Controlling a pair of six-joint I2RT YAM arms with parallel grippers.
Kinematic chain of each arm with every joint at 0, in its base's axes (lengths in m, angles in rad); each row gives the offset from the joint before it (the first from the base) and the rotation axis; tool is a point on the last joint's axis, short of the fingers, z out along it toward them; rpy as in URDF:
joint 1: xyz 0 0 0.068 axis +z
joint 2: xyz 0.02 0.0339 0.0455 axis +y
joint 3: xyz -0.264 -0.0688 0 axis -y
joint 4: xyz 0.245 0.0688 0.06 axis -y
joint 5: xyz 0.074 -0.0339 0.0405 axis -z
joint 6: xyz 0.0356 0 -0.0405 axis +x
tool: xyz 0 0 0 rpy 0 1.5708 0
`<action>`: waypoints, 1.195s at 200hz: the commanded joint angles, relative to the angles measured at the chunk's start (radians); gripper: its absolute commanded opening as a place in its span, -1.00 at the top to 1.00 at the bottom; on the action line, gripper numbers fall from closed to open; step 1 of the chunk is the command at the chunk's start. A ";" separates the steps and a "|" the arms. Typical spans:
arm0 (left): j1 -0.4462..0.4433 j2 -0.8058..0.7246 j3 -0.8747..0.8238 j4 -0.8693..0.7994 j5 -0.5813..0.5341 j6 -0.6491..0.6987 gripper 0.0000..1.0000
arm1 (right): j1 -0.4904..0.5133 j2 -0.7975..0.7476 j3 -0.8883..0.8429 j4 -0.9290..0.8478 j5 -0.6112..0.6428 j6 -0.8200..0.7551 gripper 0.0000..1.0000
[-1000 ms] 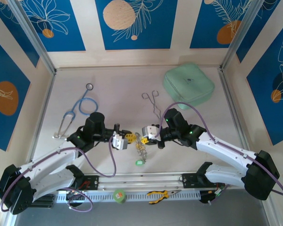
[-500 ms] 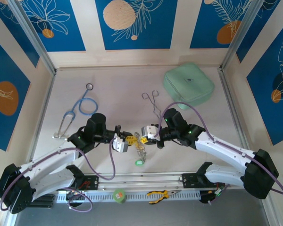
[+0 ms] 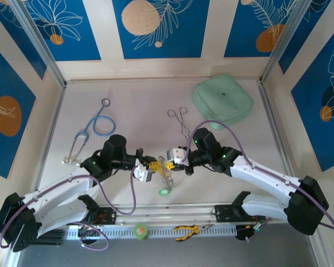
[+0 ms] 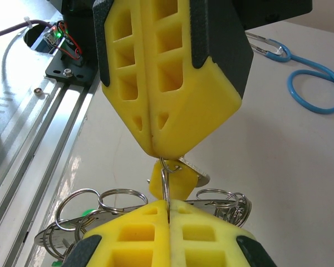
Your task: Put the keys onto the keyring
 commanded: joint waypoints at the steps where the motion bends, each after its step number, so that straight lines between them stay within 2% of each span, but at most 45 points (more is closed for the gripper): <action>1: -0.015 0.004 0.019 -0.023 -0.004 0.047 1.00 | 0.000 -0.008 0.035 0.042 -0.017 0.017 1.00; 81: -0.039 -0.013 -0.031 0.081 -0.086 0.100 1.00 | -0.024 -0.001 0.028 0.085 -0.024 0.078 1.00; 150: -0.044 -0.022 -0.065 0.144 -0.147 0.130 1.00 | -0.062 -0.002 0.004 0.142 -0.085 0.148 1.00; 209: -0.058 -0.004 -0.106 0.265 -0.209 0.151 1.00 | -0.060 0.010 -0.010 0.179 -0.083 0.187 1.00; 223: -0.058 -0.005 -0.114 0.264 -0.213 0.155 0.80 | -0.061 0.008 -0.013 0.188 -0.081 0.194 1.00; 239: -0.058 -0.014 -0.119 0.255 -0.217 0.156 0.68 | -0.059 0.010 -0.014 0.189 -0.078 0.194 1.00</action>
